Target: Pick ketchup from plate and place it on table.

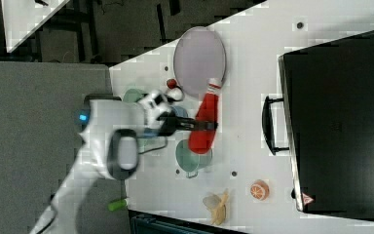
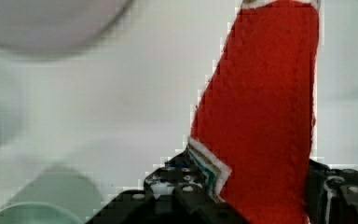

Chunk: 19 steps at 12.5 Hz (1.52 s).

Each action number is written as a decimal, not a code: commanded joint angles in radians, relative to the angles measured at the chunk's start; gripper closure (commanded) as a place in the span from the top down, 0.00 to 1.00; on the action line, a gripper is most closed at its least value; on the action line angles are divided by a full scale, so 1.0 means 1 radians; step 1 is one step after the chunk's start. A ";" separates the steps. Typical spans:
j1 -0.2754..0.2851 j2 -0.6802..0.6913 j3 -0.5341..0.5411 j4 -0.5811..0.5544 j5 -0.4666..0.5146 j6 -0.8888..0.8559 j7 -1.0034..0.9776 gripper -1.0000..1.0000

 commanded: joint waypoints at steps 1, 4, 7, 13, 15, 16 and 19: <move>0.006 0.013 0.005 -0.077 0.010 0.158 0.048 0.57; 0.006 0.077 0.005 -0.143 0.014 0.292 0.105 0.57; 0.005 0.126 0.005 -0.143 0.024 0.328 0.119 0.71; 0.008 0.065 0.016 -0.035 0.028 0.307 0.143 1.00; 0.008 0.038 0.026 0.053 0.028 0.200 0.248 1.00; 0.008 0.026 0.032 0.103 0.028 0.132 0.323 1.00; 0.012 0.005 0.054 0.286 0.028 -0.063 0.528 1.00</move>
